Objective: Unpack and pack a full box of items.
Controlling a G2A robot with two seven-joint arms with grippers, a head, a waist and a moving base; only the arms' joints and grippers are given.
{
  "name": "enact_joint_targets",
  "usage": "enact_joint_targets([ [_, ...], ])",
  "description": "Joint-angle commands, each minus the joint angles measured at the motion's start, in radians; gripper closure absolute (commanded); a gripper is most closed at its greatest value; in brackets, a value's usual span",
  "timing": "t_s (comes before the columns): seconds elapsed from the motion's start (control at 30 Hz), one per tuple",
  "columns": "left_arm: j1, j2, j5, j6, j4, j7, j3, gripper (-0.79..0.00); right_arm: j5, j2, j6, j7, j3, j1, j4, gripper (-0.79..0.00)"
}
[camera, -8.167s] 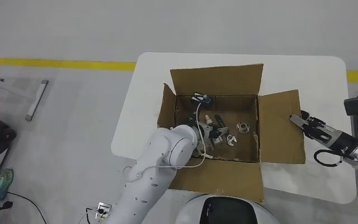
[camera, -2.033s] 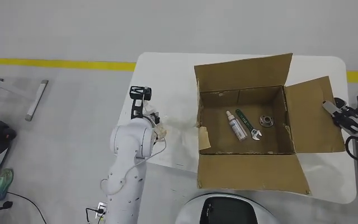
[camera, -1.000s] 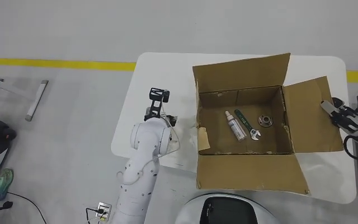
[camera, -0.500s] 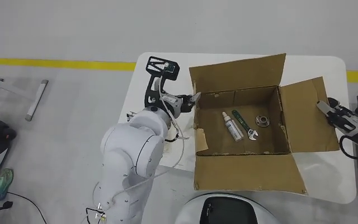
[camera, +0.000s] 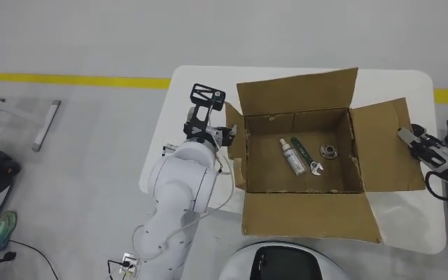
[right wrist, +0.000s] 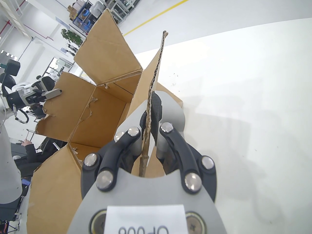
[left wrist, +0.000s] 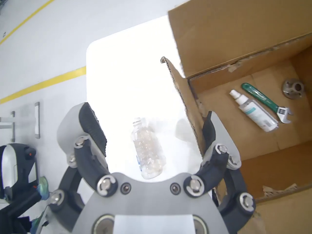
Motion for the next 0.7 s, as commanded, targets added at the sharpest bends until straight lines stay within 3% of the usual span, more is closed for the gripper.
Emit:
enact_joint_targets([
  [0.0,0.009,0.001,0.017,0.006,0.012,0.006,-0.017,-0.785,-0.001,0.000,0.000,-0.001,0.001,-0.004,0.000,0.000],
  [0.43,0.048,0.002,0.052,0.037,0.091,0.060,-0.060,-0.785,-0.022,-0.001,0.001,0.004,-0.003,-0.019,-0.009,0.000],
  [0.67,0.057,-0.001,0.035,0.041,0.064,0.068,-0.068,-0.785,-0.013,-0.001,0.001,-0.003,0.004,-0.022,-0.023,0.000],
])
